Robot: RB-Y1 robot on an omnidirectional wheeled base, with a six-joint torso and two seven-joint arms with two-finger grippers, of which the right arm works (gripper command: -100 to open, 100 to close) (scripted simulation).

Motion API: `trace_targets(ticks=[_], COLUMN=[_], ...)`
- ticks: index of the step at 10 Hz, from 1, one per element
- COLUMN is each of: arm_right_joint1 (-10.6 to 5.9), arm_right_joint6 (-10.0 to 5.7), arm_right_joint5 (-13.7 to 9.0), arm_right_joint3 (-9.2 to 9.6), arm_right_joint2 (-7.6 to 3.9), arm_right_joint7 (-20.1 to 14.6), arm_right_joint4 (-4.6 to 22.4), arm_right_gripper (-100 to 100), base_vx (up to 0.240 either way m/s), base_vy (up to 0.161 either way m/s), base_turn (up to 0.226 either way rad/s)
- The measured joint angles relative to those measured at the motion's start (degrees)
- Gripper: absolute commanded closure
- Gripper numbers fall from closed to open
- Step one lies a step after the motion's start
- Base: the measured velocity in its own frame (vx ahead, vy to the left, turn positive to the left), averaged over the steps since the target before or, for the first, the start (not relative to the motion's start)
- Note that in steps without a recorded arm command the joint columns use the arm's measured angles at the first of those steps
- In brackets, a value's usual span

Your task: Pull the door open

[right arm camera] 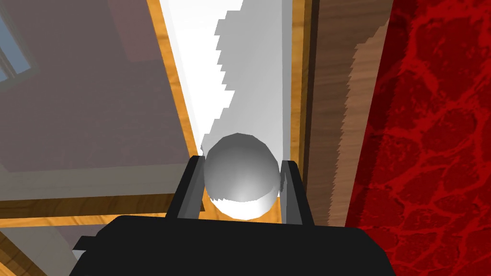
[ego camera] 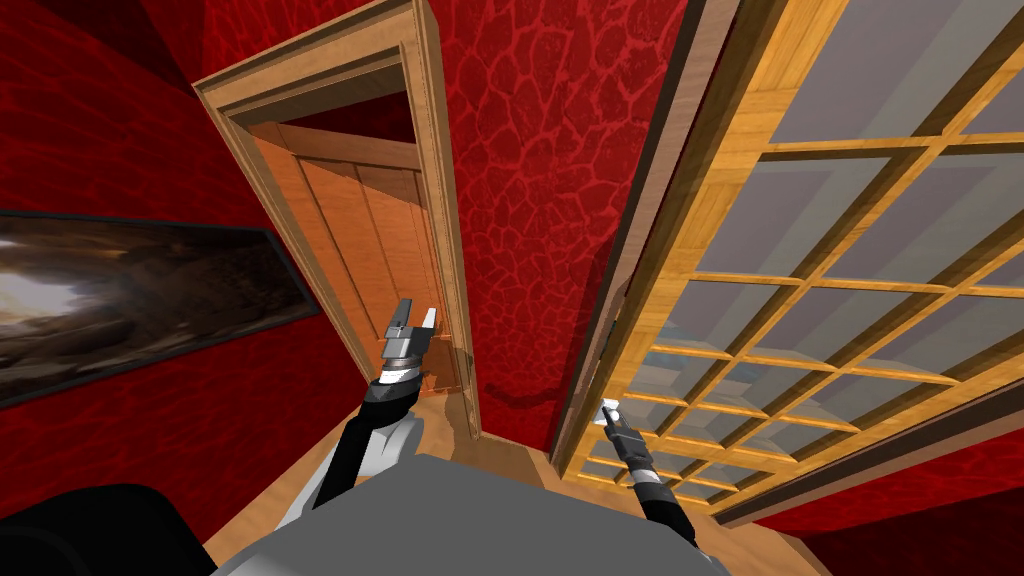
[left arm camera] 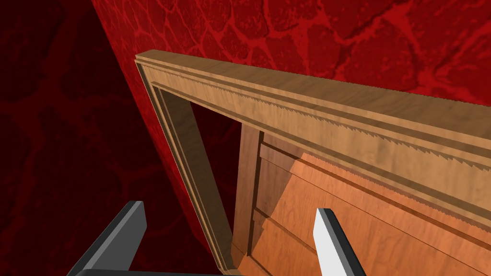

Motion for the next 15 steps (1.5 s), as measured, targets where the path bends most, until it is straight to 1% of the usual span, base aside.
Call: trace_targets(ticks=[3,5,6,7,9,11,13,15], arm_right_joint1=[-0.1,-0.02,-0.52,-0.33,-0.49,-0.06,-0.59,-0.81], arm_right_joint6=[0.15,0.46,0.11,0.23,0.37,1.0,0.68,0.74], arm_right_joint5=[-1.1,-1.8,-2.3,-2.7,-3.6,-4.6,-5.7,-6.5], arm_right_joint3=[0.36,0.66,0.77,0.95,1.34,1.71,2.03,2.36], arm_right_joint2=[-0.05,-0.04,-0.13,-0.09,-0.12,-0.07,-0.12,-0.08], arm_right_joint7=[-3.1,-5.5,-6.6,-7.9,-10.9,-14.1,-17.1,-19.7], arm_right_joint4=[0.0,-0.5,0.4,0.0,0.1,-1.0,-0.1,0.0], arm_right_gripper=[100,100,100,100,100,100,100,100], base_vx=[-0.039,-0.042,-0.042,-0.046,-0.048,-0.044,-0.049,-0.029], base_vy=[-0.015,-0.019,-0.022,-0.027,-0.019,-0.021,-0.026,-0.016], base_turn=[0.048,0.051,0.048,0.063,0.057,0.056,0.069,0.034])
